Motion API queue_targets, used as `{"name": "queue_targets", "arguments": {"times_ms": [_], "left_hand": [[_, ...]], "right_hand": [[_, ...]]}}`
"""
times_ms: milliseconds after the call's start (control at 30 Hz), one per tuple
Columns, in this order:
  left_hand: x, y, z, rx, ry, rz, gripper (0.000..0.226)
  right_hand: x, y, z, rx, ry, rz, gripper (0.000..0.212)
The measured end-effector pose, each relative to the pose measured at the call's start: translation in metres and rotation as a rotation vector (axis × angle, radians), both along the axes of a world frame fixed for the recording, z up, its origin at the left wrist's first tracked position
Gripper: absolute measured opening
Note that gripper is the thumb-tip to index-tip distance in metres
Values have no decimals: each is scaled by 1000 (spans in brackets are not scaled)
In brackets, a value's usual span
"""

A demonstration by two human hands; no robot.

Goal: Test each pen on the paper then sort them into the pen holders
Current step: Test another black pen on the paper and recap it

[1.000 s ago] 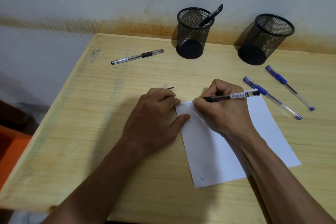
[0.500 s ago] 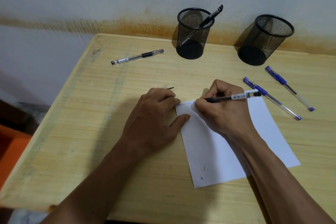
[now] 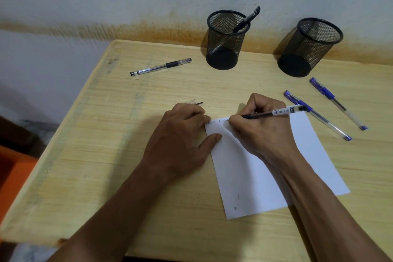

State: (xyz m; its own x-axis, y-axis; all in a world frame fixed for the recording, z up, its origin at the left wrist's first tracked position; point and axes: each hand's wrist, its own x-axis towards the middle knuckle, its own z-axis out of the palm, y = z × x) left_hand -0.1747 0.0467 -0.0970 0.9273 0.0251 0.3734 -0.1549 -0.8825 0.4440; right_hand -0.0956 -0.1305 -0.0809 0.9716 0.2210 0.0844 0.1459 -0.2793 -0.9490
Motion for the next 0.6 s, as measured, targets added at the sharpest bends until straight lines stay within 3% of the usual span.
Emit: {"name": "queue_targets", "arguments": {"times_ms": [133,300,433,600], "left_hand": [[0,0,0,-18,-12,4,44],[-1,-2,0,-26,-23,8,41],[-2,-2,2,-18,-7,12,40],[-3,-4,4,15,-59,25,33]], "right_hand": [[2,-3,13,424,238,-81,15],[6,-10,22,678,363,-143,30],[8,-16,21,743,388,-152,30],[7,-18,19,671,351,-117,20]]}}
